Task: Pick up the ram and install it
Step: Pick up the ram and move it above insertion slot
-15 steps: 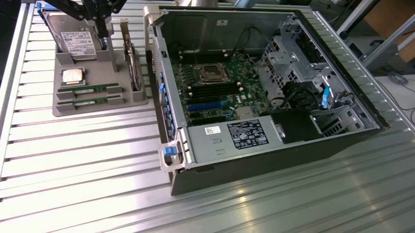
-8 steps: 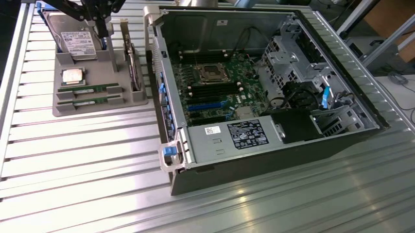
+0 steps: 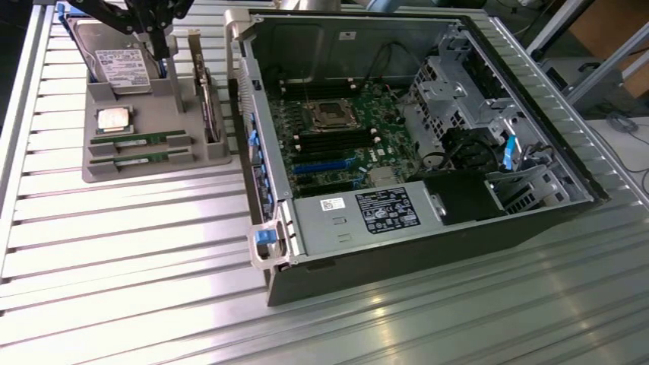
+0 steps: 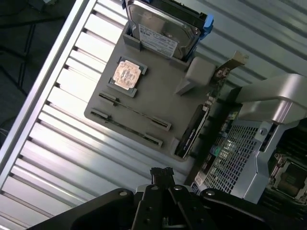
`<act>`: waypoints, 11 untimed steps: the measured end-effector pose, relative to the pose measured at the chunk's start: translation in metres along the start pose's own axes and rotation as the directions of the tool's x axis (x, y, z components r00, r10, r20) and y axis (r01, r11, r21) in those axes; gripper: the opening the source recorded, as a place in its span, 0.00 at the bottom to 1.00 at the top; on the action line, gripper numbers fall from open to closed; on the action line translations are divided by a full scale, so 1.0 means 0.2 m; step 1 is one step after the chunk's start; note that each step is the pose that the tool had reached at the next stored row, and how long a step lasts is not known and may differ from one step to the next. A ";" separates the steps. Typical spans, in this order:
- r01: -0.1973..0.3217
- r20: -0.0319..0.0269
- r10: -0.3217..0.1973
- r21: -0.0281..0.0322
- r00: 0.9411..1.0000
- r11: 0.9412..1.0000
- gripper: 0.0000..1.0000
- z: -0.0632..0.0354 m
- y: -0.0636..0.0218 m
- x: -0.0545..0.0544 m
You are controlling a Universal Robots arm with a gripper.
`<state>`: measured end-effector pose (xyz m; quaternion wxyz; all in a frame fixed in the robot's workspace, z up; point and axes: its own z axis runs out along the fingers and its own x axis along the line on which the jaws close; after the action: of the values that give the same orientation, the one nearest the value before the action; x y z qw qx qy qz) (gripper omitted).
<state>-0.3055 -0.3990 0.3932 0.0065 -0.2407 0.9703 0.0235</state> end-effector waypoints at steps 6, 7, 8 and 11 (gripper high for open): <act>0.089 -0.004 -0.089 -0.001 0.996 0.996 0.11 0.001 0.000 0.00; 0.095 -0.004 -0.095 -0.002 0.996 0.996 0.11 0.001 0.000 0.00; 0.101 -0.005 -0.101 -0.002 0.995 0.995 0.11 0.001 0.000 0.00; 0.131 -0.006 -0.131 -0.002 0.991 0.991 0.11 0.001 0.000 0.00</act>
<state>-0.3055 -0.3989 0.3930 0.0048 -0.3040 0.9524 0.0231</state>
